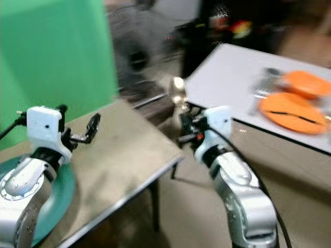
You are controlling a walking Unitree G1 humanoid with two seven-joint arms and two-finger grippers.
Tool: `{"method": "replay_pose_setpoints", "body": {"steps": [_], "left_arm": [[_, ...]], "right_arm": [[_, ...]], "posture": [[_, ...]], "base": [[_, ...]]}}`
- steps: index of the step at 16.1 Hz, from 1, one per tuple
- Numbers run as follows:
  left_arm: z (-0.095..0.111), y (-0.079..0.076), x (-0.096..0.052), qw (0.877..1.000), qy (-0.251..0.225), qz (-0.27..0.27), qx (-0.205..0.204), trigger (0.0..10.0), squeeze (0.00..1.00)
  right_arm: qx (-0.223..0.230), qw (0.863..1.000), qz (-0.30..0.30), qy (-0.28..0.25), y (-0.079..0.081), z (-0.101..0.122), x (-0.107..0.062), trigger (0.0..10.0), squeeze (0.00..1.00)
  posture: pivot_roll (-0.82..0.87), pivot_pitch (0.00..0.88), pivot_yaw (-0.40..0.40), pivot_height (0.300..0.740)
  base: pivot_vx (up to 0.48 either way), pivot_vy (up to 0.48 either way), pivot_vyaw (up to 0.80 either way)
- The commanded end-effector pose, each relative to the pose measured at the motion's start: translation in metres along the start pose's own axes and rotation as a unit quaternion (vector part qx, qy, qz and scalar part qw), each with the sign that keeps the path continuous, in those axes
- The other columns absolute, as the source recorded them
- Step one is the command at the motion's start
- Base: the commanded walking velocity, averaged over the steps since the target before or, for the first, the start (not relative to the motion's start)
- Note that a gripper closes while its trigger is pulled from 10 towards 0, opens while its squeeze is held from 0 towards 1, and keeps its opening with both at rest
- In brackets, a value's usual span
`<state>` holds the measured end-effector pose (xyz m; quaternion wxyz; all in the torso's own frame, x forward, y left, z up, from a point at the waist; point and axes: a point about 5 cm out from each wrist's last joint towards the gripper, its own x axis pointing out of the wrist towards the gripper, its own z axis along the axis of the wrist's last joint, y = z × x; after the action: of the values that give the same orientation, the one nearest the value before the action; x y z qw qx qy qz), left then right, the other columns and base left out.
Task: Setting the table
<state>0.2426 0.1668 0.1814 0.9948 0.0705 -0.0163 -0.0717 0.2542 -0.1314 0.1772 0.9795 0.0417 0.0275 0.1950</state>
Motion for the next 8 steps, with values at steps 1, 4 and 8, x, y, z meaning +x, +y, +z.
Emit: {"method": "replay_pose_setpoints", "body": {"steps": [1,4,8], "left_arm": [[0.0021,-0.0035,0.0026,1.0,-0.006,-0.005,0.001,10.0,0.0],[0.0021,-0.0067,0.0054,1.0,-0.008,-0.006,-0.003,10.0,0.0],[0.0029,-0.0057,0.0067,1.0,-0.01,-0.005,-0.002,10.0,0.0]], "right_arm": [[-0.008,1.0,-0.019,-0.004,-0.0059,0.0038,-0.002,10.0,0.0],[-0.007,0.999,-0.04,-0.003,-0.0088,0.0033,-0.0009,10.0,0.0],[-0.008,0.999,-0.047,-0.003,-0.0095,0.0029,-0.0012,10.0,0.0]], "posture": [[-0.05,0.0,0.016,0.74],[-0.05,0.0,0.02,0.74],[-0.05,0.0,0.021,0.74]], "base": [[0.0,-0.3,-0.8],[0.0,-0.389,-0.5],[0.0,-0.392,0.0]]}}
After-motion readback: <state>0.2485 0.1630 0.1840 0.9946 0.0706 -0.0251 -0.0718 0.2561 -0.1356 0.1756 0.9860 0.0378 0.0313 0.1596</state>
